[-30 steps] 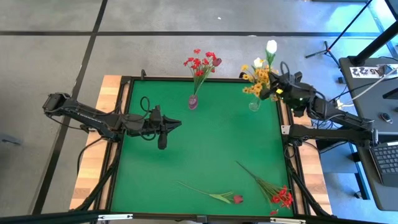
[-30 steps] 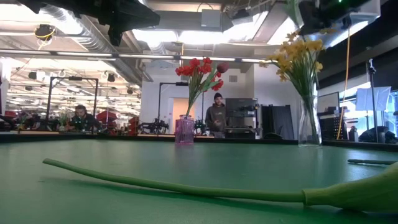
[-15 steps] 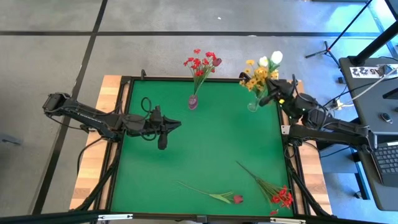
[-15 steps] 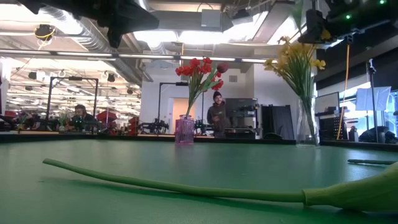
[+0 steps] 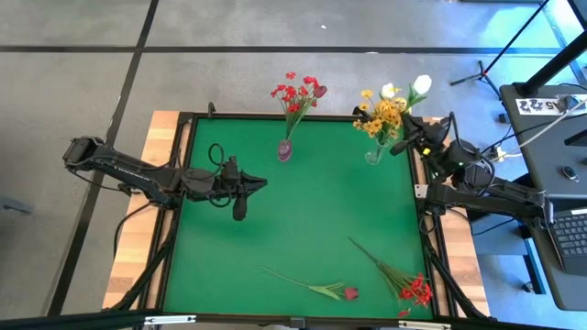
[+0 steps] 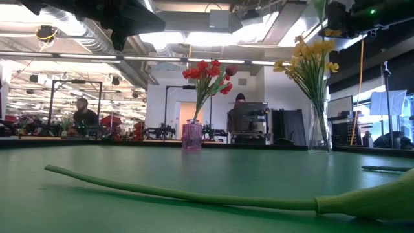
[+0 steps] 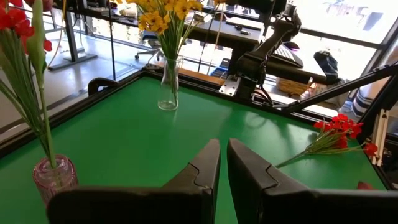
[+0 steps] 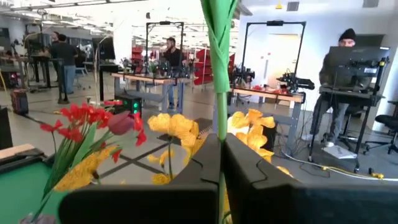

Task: Sort flowers into vase by color
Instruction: Put the white flower into the transparent vase

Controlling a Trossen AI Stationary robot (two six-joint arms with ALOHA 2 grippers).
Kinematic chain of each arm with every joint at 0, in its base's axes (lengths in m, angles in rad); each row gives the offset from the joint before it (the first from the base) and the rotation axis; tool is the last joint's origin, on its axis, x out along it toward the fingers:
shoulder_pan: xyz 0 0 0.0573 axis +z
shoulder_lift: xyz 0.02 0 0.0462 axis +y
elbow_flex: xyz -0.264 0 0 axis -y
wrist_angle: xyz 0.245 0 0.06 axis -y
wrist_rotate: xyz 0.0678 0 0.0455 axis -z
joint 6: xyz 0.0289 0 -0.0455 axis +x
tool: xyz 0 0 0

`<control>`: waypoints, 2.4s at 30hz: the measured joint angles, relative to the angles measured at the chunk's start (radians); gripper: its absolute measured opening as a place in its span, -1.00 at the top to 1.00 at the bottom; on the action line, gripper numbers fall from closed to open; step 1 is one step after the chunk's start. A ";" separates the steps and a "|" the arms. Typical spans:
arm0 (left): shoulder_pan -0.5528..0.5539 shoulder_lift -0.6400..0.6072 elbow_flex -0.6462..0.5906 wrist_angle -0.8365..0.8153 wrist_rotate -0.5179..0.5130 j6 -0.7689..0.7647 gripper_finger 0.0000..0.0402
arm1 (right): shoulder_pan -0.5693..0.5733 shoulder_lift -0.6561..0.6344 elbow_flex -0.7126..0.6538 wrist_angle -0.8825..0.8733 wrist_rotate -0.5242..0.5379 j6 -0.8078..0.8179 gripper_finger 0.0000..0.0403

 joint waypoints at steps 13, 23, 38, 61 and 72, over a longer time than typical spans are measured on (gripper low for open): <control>0.000 0.000 0.000 0.000 0.000 0.000 0.87 | 0.000 0.027 -0.052 -0.012 -0.021 -0.002 0.98; 0.000 0.000 0.000 0.000 0.000 0.000 0.87 | 0.000 0.027 -0.080 -0.089 -0.002 0.055 0.98; 0.000 0.000 0.000 0.000 -0.001 0.000 0.87 | 0.000 0.027 -0.081 -0.277 -0.002 0.209 0.85; 0.000 0.000 0.000 -0.008 -0.001 0.001 0.87 | 0.000 0.027 -0.022 -0.529 -0.116 0.401 -0.10; 0.000 0.000 0.000 -0.015 -0.001 0.000 0.87 | 0.000 0.027 0.172 -0.774 -0.233 0.529 -0.20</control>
